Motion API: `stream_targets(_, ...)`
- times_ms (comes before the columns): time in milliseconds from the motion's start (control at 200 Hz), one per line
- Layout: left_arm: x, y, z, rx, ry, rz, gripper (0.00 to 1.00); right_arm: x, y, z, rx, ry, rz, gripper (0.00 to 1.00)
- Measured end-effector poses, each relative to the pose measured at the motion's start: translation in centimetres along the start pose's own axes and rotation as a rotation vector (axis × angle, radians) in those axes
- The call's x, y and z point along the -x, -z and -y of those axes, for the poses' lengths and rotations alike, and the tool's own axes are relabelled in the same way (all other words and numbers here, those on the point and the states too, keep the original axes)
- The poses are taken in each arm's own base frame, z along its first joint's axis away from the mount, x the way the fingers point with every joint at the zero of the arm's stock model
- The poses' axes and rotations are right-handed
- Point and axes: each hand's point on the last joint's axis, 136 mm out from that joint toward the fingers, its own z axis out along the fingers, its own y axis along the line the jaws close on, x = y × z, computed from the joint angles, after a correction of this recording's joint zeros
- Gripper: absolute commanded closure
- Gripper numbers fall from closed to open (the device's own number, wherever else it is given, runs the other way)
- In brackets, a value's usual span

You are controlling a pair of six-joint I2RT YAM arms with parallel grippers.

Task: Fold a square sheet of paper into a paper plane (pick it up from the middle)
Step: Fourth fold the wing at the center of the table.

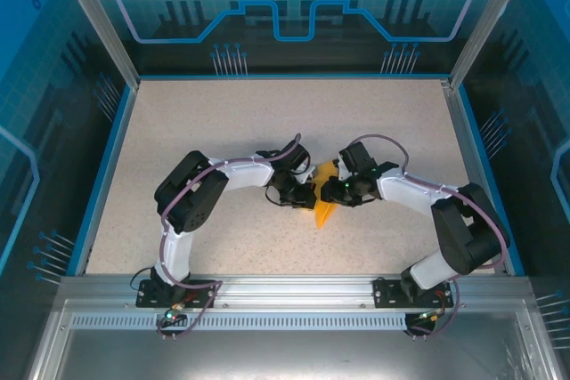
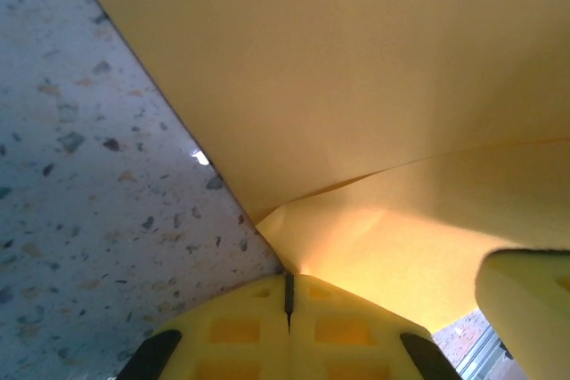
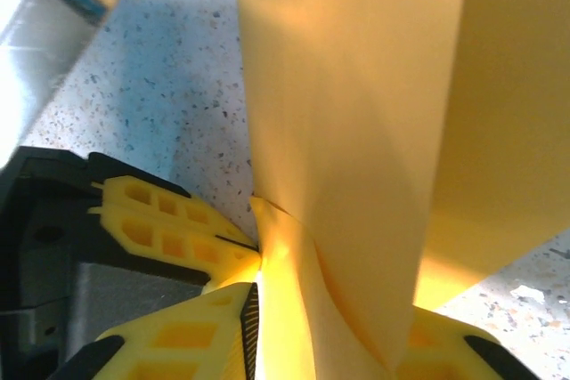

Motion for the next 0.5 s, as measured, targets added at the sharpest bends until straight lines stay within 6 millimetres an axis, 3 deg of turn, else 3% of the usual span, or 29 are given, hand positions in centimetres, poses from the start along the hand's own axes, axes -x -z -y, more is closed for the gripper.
stream_targets(185, 0.0, 0.0, 0.0, 0.002, 0.002, -0.003, 0.95, 0.0, 0.8, 0.0, -0.007, 0.006, 0.019, 0.72)
stream_targets(335, 0.1, 0.0, 0.0, 0.002, -0.001, -0.003, 0.95, -0.3, 0.8, 0.6, -0.029, 0.005, 0.017, 0.87)
stream_targets(500, 0.0, 0.0, 0.0, -0.001, 0.000, -0.005, 0.94, -0.5, 0.3, 1.3, -0.061, 0.008, 0.005, 0.96)
